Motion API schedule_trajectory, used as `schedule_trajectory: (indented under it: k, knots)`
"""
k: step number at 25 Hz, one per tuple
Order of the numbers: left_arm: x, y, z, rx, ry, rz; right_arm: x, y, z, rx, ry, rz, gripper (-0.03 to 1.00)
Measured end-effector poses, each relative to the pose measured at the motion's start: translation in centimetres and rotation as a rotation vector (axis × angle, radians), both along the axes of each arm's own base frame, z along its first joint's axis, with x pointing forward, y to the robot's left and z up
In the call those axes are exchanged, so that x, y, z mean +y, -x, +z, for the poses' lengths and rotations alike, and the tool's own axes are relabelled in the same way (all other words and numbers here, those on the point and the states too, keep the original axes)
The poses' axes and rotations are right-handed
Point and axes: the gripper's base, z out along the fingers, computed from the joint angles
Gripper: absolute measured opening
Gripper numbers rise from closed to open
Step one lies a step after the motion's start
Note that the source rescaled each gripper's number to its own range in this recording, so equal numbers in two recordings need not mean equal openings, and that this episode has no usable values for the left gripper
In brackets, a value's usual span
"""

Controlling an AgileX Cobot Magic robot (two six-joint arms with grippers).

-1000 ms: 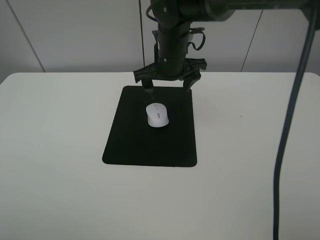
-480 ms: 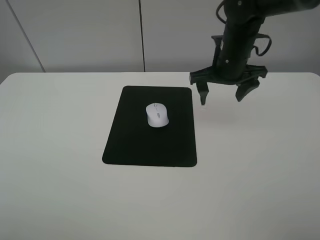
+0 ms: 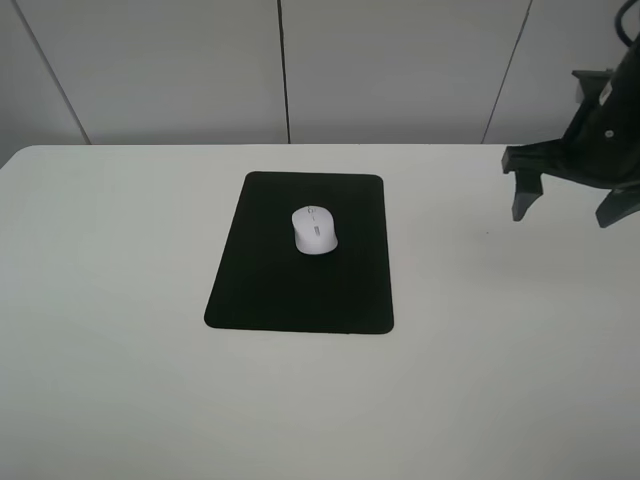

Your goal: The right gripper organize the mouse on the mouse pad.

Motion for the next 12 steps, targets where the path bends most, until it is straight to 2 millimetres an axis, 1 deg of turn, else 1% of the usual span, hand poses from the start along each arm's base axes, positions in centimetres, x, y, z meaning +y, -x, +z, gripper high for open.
schedule_trajectory:
  k: [2, 3, 7, 10, 12]
  knots:
    - [0.0, 0.0, 0.0, 0.000, 0.000, 0.000, -0.9, 1.3, 0.8, -0.038, -0.007, -0.024, 1.00]
    - [0.0, 0.0, 0.0, 0.000, 0.000, 0.000, -1.4, 2.6, 2.1, -0.089, -0.012, -0.037, 1.00]
    - [0.0, 0.0, 0.0, 0.000, 0.000, 0.000, -1.7, 5.8, 4.9, -0.206, -0.024, -0.036, 1.00]
    - [0.0, 0.0, 0.0, 0.000, 0.000, 0.000, -1.6, 8.6, 6.5, -0.288, -0.035, -0.018, 1.00]
    - [0.0, 0.0, 0.0, 0.000, 0.000, 0.000, -1.5, 10.5, 7.2, -0.334, -0.045, -0.005, 1.00]
